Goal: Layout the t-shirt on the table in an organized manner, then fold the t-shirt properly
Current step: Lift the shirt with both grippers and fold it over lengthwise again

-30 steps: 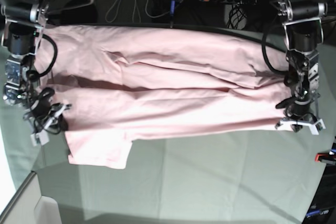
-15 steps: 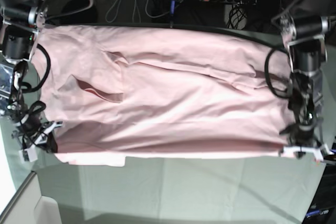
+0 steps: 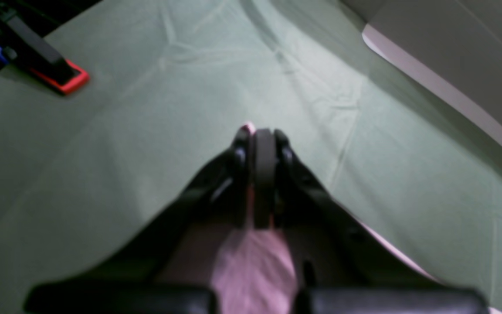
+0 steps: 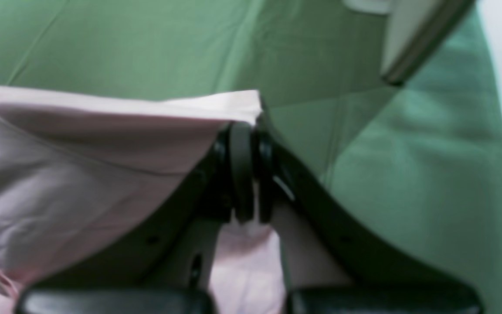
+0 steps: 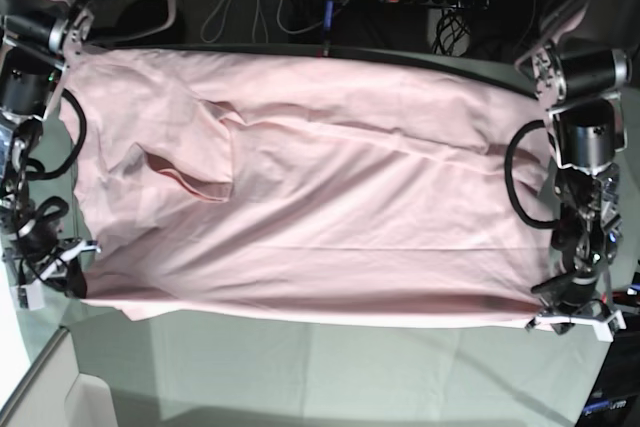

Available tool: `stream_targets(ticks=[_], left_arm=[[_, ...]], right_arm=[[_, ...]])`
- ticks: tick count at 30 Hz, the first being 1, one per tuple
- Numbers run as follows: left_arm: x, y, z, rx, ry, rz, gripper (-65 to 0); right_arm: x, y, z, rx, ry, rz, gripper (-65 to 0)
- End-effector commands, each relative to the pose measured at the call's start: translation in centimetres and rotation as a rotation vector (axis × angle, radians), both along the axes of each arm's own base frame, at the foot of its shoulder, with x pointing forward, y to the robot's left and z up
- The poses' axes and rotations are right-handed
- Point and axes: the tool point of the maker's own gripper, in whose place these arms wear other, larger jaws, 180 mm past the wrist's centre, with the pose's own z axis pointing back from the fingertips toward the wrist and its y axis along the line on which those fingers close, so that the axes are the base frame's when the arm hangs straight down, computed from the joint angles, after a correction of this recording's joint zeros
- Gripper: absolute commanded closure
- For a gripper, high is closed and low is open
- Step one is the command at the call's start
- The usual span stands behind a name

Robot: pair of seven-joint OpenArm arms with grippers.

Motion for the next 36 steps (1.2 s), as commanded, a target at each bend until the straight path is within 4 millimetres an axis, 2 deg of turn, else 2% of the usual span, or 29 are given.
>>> stream_targets(ticks=[1,5,7,11,16,19,26,28,36], left_arm=[[1.2,1.2,3.2,0.032,-0.084,0.017,-0.4],[1.6,0.9,3.7,0.027,-0.097,0.014,-0.5],[2.7,-0.4,4.6,0.016,-0.118,-0.003,-0.5],[3.4,-2.1,4.7,0.029,-0.114,-0.049,-0.5],[3.6,-3.5,4.4,0.047,-0.101,-0.088,-0.5],[3.7,-3.4,4.7,0.048,-0.110,-0.087,-0.5],[1.3,-3.6,3.8,0.084,-0.116,-0.106,-0.5],[0.6,-3.9,3.8,0.095,-0.124,-0.116,-0.5],[-2.9,-5.0,3.9,0.139,-0.155,-0.154,-0.4]], right_arm=[[1.6,-1.5,3.7,-0.008,-0.106,-0.026,0.0],[1.5,-1.9,4.0,-0.009,-0.113,-0.039,0.0],[1.5,-1.8,4.5,-0.025,-0.126,-0.033,0.0],[0.6,-1.6,4.1,-0.042,-0.121,-0.025,0.0],[-1.1,-1.5,2.8,-0.051,-0.094,-0.020,0.0],[-2.0,-1.5,1.7,-0.050,-0.068,-0.021,0.0],[-4.5,-3.5,0.2,-0.011,-0.051,-0.113,0.0],[-5.3,-4.0,0.3,-0.024,-0.053,-0.123,0.0],[-8.8,-0.6,0.4,-0.065,-0.069,-0.087,0.0]])
